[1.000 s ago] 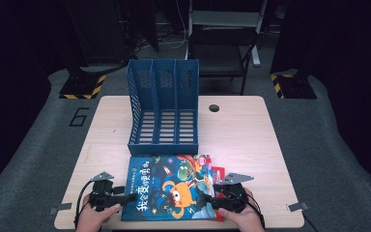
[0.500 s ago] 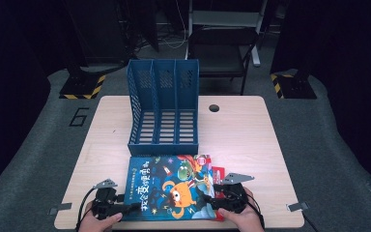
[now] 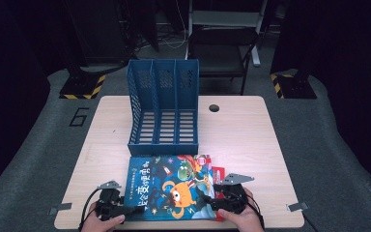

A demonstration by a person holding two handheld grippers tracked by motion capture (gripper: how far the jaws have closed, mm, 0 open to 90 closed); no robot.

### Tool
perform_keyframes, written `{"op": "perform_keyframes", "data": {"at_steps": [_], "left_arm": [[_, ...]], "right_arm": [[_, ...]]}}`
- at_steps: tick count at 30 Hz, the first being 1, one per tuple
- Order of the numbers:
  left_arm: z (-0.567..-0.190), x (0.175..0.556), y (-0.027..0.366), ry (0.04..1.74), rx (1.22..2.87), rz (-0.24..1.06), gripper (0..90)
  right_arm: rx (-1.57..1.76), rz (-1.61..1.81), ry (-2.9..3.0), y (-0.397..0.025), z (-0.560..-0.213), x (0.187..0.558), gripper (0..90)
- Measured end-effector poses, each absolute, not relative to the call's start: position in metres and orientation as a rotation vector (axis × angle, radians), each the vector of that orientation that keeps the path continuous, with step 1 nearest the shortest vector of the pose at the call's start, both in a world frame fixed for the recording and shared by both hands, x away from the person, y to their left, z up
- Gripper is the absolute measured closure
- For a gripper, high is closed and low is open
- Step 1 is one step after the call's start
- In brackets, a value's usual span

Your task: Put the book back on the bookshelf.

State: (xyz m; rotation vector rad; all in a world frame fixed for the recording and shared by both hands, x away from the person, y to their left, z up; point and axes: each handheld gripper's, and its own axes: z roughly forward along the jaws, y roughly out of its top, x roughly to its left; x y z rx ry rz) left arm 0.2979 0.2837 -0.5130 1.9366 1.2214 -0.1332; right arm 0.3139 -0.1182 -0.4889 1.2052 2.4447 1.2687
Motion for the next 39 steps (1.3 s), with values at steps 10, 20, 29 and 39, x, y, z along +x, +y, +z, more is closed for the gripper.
{"op": "perform_keyframes", "data": {"at_steps": [10, 20, 29, 39], "left_arm": [[-0.5118, 0.3006, 0.2828, 1.221, 1.95, -0.155, 14.8], [-0.5133, 0.3012, 0.2883, 1.23, 1.909, -0.147, 18.3], [-0.5167, 0.3005, 0.2892, 1.216, 1.88, -0.14, 17.9], [-0.5147, 0.3011, 0.2889, 1.234, 1.874, -0.155, 18.8]], "right_arm": [[1.222, 1.28, 2.452, -0.1174, -0.4889, 0.3142, 32.5], [1.187, 1.248, 2.465, -0.1133, -0.4882, 0.312, 32.4], [1.189, 1.251, 2.47, -0.1132, -0.488, 0.3113, 32.4], [1.193, 1.253, 2.468, -0.1131, -0.4882, 0.3112, 32.4]]}}
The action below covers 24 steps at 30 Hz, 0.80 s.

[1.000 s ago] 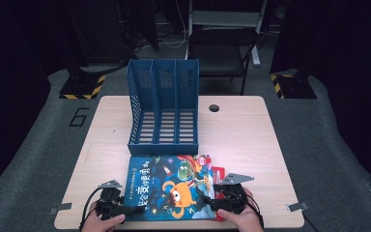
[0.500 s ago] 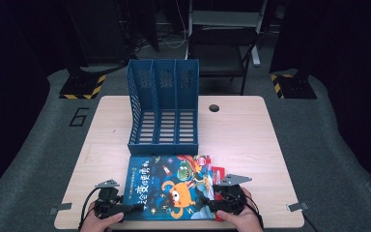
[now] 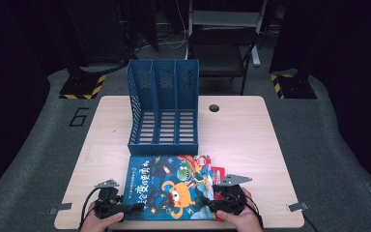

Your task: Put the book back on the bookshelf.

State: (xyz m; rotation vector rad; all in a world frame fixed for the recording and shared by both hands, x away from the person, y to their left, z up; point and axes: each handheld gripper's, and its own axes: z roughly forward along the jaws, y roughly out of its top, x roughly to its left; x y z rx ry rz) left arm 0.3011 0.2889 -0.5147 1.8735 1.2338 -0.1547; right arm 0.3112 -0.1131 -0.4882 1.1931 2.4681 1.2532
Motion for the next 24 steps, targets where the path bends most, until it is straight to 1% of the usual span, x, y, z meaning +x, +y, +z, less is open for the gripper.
{"op": "perform_keyframes", "data": {"at_steps": [10, 18, 24], "left_arm": [[-0.509, 0.3, 0.292, 1.274, 1.815, -0.165, 25.4], [-0.503, 0.296, 0.296, 1.269, 1.783, -0.138, 30.0], [-0.498, 0.293, 0.298, 1.266, 1.782, -0.129, 31.3]], "right_arm": [[1.195, 1.257, 2.464, -0.113, -0.489, 0.311, 32.3], [1.207, 1.274, 2.477, -0.114, -0.489, 0.311, 32.4], [1.19, 1.276, 2.491, -0.113, -0.489, 0.311, 32.4]]}}
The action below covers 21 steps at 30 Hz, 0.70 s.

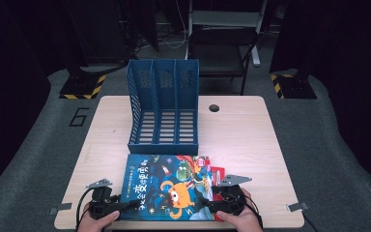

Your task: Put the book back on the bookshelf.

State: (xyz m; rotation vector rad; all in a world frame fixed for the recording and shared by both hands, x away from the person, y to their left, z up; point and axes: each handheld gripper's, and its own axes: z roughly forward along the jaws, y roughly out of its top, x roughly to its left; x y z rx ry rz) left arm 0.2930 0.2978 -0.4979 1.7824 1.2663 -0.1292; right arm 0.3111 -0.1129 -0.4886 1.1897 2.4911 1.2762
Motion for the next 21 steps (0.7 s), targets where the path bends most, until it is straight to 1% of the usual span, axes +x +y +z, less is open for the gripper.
{"op": "perform_keyframes", "data": {"at_steps": [3, 12, 16, 21], "left_arm": [[-0.494, 0.291, 0.301, 1.253, 1.764, -0.111, 33.5], [-0.487, 0.291, 0.303, 1.244, 1.744, -0.079, 35.3], [-0.481, 0.29, 0.305, 1.232, 1.742, -0.082, 37.9], [-0.476, 0.289, 0.307, 1.222, 1.728, -0.057, 40.5]], "right_arm": [[1.197, 1.278, 2.504, -0.112, -0.488, 0.31, 31.6], [1.19, 1.294, 2.513, -0.11, -0.489, 0.31, 31.4], [1.189, 1.298, 2.511, -0.11, -0.489, 0.31, 31.1], [1.191, 1.308, 2.515, -0.109, -0.489, 0.31, 31.1]]}}
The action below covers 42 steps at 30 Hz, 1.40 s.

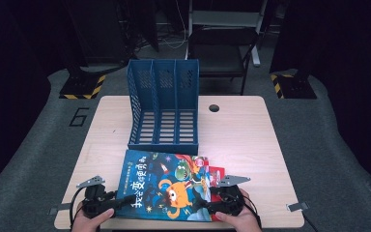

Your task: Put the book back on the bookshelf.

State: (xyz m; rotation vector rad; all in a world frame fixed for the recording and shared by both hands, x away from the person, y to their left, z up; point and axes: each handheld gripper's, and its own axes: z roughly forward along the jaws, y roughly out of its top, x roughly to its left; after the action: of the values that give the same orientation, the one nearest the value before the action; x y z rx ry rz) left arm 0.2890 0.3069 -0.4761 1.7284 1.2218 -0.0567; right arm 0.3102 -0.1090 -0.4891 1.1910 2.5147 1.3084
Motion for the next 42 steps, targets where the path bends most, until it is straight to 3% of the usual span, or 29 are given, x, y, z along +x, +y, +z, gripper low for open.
{"op": "perform_keyframes", "data": {"at_steps": [29, 42], "left_arm": [[-0.428, 0.298, 0.312, 1.156, 1.74, -0.01, 51.8], [-0.41, 0.31, 0.312, 1.144, 1.769, 0.006, 53.6]], "right_arm": [[1.187, 1.346, 2.531, -0.099, -0.49, 0.31, 28.8], [1.018, 1.384, 2.607, -0.1, -0.493, 0.317, 30.4]]}}
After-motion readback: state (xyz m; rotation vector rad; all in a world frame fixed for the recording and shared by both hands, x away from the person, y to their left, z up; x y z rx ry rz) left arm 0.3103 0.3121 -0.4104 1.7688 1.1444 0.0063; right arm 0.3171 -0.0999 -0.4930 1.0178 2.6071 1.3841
